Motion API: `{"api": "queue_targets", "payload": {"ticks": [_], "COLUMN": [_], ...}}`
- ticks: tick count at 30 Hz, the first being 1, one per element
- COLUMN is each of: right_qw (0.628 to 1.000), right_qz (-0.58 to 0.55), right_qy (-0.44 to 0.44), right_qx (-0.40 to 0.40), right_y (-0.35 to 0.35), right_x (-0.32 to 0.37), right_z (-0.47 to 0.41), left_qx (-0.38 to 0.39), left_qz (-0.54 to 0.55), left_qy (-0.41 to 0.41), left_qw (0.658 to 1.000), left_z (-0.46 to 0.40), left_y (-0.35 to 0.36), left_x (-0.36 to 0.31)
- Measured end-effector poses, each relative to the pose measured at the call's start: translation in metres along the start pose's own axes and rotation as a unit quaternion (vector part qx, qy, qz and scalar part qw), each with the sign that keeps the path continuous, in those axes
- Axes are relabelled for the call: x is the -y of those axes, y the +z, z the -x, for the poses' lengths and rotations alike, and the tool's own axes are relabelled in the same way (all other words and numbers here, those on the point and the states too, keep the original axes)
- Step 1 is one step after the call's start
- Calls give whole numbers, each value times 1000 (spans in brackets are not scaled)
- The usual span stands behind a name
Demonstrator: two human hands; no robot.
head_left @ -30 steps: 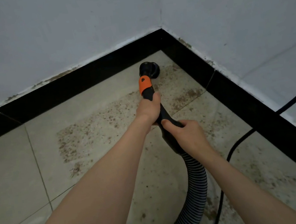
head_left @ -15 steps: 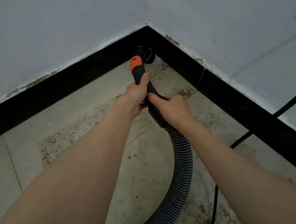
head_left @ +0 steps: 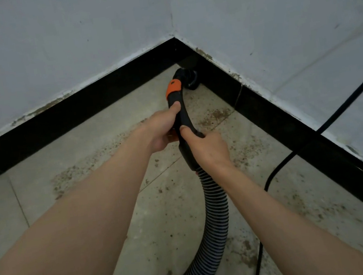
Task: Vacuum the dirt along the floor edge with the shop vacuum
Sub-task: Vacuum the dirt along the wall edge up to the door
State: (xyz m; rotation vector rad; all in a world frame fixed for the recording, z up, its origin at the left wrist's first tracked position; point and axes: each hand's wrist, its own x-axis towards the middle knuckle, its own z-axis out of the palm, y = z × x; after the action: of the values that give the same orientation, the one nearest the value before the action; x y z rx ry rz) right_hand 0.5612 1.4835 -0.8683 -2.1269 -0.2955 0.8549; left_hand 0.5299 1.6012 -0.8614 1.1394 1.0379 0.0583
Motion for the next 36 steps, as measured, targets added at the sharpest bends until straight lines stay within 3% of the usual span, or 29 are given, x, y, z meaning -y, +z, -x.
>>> {"api": "queue_targets", "payload": {"ticks": [6,13,20,36], "right_qw": [996,997,994,996], "right_qz": [-84,-65,-66,-35], "right_qy": [23,-29,-85,-55], "right_qx": [11,-11,-11,68], "right_y": [-2,-7,-4,22], "right_x": [-6,-13,14,4], "right_z": [22,45,35,4], "left_qx": [41,58,-20,-61], "left_qz": [55,68,59,8], "left_qy": [-4,1,75,-7], "left_qw": [998,996,995,998], "left_z": [22,40,31,6], "left_y": [9,13,5,-12], "left_x": [2,8,-15,-9]}}
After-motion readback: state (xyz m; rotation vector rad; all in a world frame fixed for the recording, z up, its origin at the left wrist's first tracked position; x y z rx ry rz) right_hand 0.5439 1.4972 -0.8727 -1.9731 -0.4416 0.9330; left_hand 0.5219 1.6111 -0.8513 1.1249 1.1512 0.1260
